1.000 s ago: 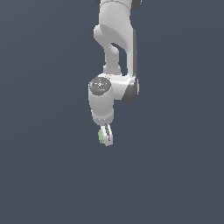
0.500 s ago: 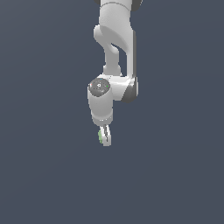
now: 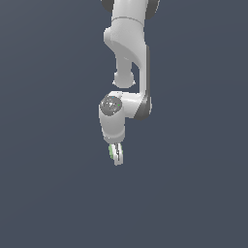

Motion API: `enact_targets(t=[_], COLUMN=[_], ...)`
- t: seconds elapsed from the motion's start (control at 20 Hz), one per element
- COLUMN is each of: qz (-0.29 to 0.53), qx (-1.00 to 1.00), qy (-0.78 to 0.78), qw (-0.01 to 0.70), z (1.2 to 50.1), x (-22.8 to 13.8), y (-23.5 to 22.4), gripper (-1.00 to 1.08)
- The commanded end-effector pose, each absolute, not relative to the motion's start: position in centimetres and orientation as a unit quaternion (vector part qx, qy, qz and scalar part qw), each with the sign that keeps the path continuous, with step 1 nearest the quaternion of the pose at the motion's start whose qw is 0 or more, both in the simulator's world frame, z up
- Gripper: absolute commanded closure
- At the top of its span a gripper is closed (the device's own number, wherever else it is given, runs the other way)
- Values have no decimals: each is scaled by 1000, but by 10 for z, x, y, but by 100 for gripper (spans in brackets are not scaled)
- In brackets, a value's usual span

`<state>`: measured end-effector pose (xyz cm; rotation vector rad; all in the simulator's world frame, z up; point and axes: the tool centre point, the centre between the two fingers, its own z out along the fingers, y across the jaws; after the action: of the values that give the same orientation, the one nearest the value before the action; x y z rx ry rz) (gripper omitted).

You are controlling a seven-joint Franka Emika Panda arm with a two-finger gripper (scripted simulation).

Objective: Pick up the object and move it to a goal position.

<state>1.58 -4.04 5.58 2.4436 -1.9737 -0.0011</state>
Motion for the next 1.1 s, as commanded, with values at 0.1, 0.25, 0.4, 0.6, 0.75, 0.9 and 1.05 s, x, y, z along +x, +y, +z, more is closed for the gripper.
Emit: enact_targets(t=[0.1,0.25,0.4,0.6,0.75,0.9,1.05], qz=[0,0,0,0,0,0,0], qx=[778,778,778,778,778,778,778], qy=[-629,-629,-629,-629,-629,-629,-629], qw=[0,0,0,0,0,0,0], z=[43,42,42,42,43,45,54], x=[16,17,17,17,17,18,21], y=[-40,-40,-40,-40,-40,-38,-33], gripper=[-92,108,108,108,108,108,108])
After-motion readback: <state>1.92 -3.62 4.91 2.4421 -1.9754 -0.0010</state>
